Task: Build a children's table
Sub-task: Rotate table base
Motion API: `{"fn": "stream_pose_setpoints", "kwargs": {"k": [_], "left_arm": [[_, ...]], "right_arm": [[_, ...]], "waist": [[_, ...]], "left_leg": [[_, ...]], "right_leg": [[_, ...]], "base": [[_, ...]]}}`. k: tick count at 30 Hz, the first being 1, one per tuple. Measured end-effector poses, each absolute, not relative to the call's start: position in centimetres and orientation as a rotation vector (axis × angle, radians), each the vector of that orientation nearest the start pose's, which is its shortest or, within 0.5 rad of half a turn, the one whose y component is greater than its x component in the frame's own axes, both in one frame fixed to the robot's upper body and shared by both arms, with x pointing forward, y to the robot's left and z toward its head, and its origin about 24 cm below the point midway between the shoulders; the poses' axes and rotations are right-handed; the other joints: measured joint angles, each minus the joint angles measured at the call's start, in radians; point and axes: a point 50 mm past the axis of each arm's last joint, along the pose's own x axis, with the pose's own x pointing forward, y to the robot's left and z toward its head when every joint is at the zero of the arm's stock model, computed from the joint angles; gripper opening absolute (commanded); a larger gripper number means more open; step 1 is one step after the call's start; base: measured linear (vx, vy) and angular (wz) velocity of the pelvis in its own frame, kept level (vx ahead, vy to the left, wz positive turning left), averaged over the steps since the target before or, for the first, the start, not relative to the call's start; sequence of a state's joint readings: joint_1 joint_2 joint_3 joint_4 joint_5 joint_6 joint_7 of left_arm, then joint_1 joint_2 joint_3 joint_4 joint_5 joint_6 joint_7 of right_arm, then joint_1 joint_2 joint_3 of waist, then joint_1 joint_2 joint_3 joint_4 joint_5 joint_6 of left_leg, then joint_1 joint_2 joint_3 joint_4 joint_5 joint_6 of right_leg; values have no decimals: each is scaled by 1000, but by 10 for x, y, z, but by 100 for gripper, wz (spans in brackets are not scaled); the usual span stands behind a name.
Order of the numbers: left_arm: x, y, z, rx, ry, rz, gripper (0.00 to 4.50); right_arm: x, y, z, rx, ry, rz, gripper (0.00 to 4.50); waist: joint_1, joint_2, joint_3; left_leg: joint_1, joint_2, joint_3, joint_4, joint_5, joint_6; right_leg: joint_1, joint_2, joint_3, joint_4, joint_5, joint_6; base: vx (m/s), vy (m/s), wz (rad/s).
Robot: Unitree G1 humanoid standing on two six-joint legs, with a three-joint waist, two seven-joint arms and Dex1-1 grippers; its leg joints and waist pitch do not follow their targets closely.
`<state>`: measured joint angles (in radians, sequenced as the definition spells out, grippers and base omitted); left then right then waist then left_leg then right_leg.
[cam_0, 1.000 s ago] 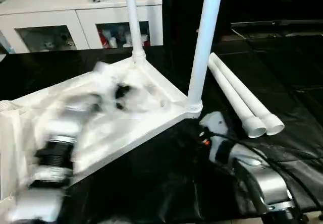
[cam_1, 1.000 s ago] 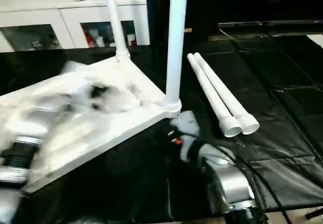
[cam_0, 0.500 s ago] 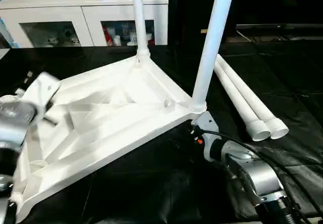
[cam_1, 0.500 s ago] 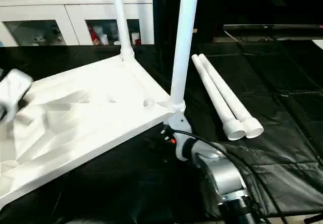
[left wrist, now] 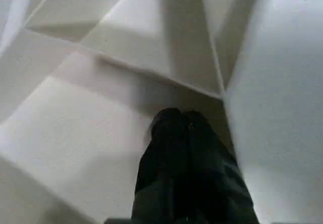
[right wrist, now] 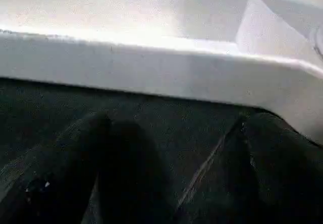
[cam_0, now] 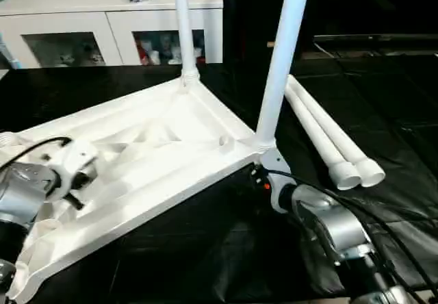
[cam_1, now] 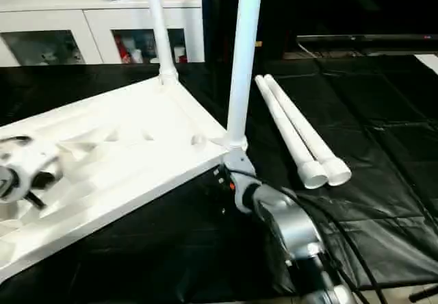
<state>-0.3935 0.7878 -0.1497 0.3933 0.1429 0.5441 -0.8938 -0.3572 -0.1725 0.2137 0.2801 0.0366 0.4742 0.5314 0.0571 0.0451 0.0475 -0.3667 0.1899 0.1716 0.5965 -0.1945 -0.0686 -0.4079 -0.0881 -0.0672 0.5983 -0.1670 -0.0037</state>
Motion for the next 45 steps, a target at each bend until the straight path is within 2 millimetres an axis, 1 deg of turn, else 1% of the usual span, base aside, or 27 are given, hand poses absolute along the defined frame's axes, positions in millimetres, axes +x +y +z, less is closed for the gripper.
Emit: {"fn": "stream_pose_setpoints", "kwargs": {"k": [1, 4, 7, 9, 11, 15, 17, 19, 22, 24, 27, 29, 33, 35, 38, 41, 42, 45], "left_arm": [[281, 294, 67, 568, 883, -578, 6], [276, 274, 66, 511, 872, -732, 6], [270, 263, 65, 442, 871, -831, 6], [268, 256, 64, 405, 874, -874, 6], [265, 250, 64, 365, 874, -909, 6], [265, 234, 62, 297, 835, -975, 6], [272, 224, 59, 285, 790, -968, 6], [286, 215, 57, 285, 740, -931, 6], [306, 207, 57, 301, 686, -841, 6], [315, 203, 61, 311, 646, -803, 6], [333, 193, 63, 312, 582, -718, 6], [346, 187, 62, 313, 536, -640, 6], [361, 182, 71, 323, 444, -557, 6], [366, 181, 77, 318, 398, -530, 6], [364, 184, 85, 311, 352, -550, 6], [359, 185, 92, 310, 309, -603, 6], [354, 186, 96, 313, 290, -633, 6], [336, 185, 107, 328, 235, -777, 6]], "right_arm": [[299, -102, 22, -143, 479, 715, 450], [305, -100, 22, -160, 483, 703, 450], [310, -98, 21, -172, 484, 698, 450], [312, -96, 20, -175, 480, 700, 450], [315, -93, 20, -176, 481, 703, 450], [319, -94, 20, -179, 477, 692, 450], [323, -96, 21, -183, 476, 671, 450], [326, -97, 22, -185, 463, 657, 450], [330, -93, 27, -193, 424, 656, 450], [332, -92, 30, -197, 408, 657, 450], [336, -99, 34, -199, 378, 625, 450], [342, -104, 42, -211, 343, 598, 450], [352, -106, 60, -220, 273, 569, 450], [357, -114, 67, -239, 253, 533, 450], [365, -130, 81, -264, 239, 450, 450], [371, -146, 89, -301, 258, 370, 450], [372, -148, 91, -318, 282, 346, 450], [376, -170, 95, -374, 389, 237, 450]], "waist": [[-1, 0, 0], [-3, 0, 0], [-8, 0, 0], [-13, -1, 0], [-21, -1, 0], [-25, -1, 1], [-24, -2, 1], [-20, -4, 2], [-19, -5, 3], [-19, -5, 3], [-15, -3, 4], [-13, -3, 4], [-14, -3, 4], [-14, -3, 4], [-14, -3, 4], [-13, -3, 4], [-15, -3, 4], [-12, -3, 4]], "left_leg": [[1, 0, 1, 0, 0, 0], [1, -1, 1, 0, 0, 0], [3, -1, 1, 0, 0, 0], [3, 0, 1, 0, 0, 0], [3, 0, 1, 0, 0, -1], [3, -1, 1, 0, 0, -1], [2, -1, 1, 0, 1, -1], [1, 0, 0, 0, 1, -1], [1, 0, 0, 0, 2, -3], [0, 0, 0, 0, 2, -3], [-2, 0, 0, 1, 2, -3], [-3, 0, 0, 3, 3, -3], [-3, 0, 0, 3, 3, -3], [-3, 0, 0, 3, 3, -3], [-5, 0, 0, 3, 3, -3], [-5, 1, 0, 3, 3, -3], [-5, 1, 1, 3, 3, -3], [-6, 1, 1, 4, 3, -3]], "right_leg": [[1, 0, 1, 0, 0, 0], [1, -1, 2, 0, 0, -1], [1, -1, 2, 3, 1, -1], [1, 0, 1, 4, 1, -1], [0, 0, 1, 4, 1, -1], [0, 0, 1, 4, 1, -2], [0, 0, 1, 4, 1, -2], [0, 0, 1, 5, 2, -3], [-1, 0, 0, 7, 2, -3], [-1, 0, 0, 7, 2, -3], [-3, 0, 0, 7, 1, -2], [-3, 0, 0, 8, 1, -2], [-4, 0, 0, 8, 1, -2], [-4, 0, 0, 8, 1, -3], [-6, 0, 0, 8, 1, -3], [-7, 0, 0, 8, 0, -4], [-8, 0, 0, 8, 0, -4], [-9, 0, 0, 11, -1, -6]], "base": [[0, 0, 0], [0, 0, 0], [0, 0, 0], [0, 0, 0], [0, 0, 0], [0, 0, 0], [0, 0, 0], [0, 0, 0], [0, 0, 0], [0, 0, 0], [0, 0, 0], [0, 0, 0], [0, 0, 0], [0, 0, 0], [0, 0, 0], [0, 0, 0], [0, 0, 0], [0, 0, 0]]}}
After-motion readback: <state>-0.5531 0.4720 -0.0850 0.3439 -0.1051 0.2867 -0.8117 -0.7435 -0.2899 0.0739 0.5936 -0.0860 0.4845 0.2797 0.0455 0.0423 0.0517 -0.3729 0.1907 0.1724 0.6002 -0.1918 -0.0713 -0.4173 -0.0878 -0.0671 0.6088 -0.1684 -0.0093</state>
